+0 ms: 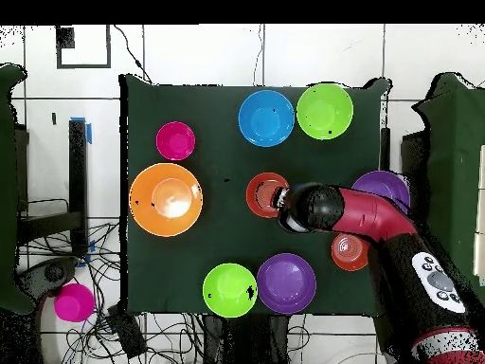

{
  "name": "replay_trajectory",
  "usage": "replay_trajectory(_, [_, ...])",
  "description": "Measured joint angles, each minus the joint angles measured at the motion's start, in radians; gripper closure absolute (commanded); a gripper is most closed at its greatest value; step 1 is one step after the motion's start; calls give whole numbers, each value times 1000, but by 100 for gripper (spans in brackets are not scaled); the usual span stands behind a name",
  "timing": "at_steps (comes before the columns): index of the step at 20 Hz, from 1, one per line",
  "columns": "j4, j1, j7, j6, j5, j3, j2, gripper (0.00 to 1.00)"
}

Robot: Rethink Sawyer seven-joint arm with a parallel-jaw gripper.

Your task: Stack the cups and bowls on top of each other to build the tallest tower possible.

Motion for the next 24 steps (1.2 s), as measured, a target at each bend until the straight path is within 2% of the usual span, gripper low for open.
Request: replay_trajectory(24, [-7, -25, 0, 0, 0, -3, -10, 100])
